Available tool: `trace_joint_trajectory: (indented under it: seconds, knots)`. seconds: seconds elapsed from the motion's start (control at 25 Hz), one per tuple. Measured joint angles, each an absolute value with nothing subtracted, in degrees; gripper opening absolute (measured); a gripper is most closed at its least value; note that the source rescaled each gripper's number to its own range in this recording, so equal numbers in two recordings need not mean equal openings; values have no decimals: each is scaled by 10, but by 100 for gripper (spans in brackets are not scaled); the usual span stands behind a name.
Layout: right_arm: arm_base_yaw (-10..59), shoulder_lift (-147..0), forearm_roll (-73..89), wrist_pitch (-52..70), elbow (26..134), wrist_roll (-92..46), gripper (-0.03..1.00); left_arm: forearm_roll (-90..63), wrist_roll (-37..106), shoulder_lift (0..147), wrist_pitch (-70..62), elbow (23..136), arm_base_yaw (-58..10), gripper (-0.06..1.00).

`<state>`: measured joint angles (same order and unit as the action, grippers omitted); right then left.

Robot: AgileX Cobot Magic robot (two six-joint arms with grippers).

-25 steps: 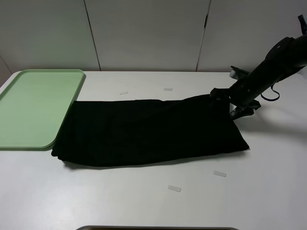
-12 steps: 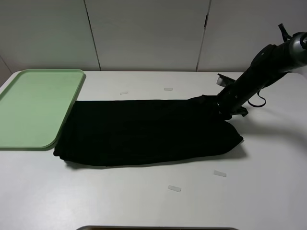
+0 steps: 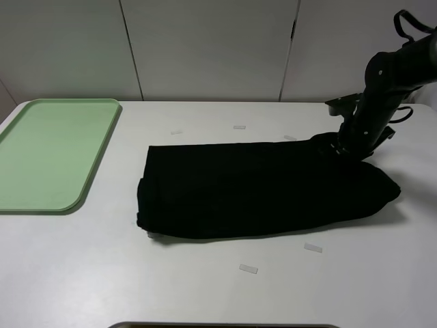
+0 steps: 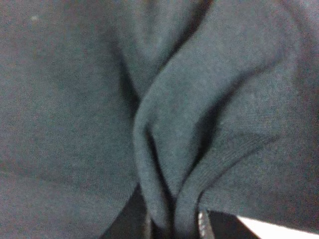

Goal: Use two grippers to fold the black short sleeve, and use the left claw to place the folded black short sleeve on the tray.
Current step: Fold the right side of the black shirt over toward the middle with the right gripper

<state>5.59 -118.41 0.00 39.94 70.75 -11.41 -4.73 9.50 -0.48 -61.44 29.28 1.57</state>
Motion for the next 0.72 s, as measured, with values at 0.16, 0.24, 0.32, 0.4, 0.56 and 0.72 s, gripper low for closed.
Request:
trace_joint_trajectory:
  seconds: [0.16,0.24,0.32,0.4,0.56,0.72]
  knots:
    - [56,-1150,-103,393,706,-39,11,-47,95,-5,-614,293,16,100]
    - [66,-1137,-120,397,706,0,11,-47,95,-5,-614,293,16,100]
    - [82,-1128,-124,409,705,26,11,-47,95,-5,-614,293,16,100]
    - [106,-1123,-121,419,705,53,11,-47,95,-5,-614,293,16,100]
    - [156,-1113,-93,429,705,85,11,-47,95,-5,-614,292,16,100]
    - [180,-1111,-67,428,705,111,11,-47,95,-5,-614,292,16,100]
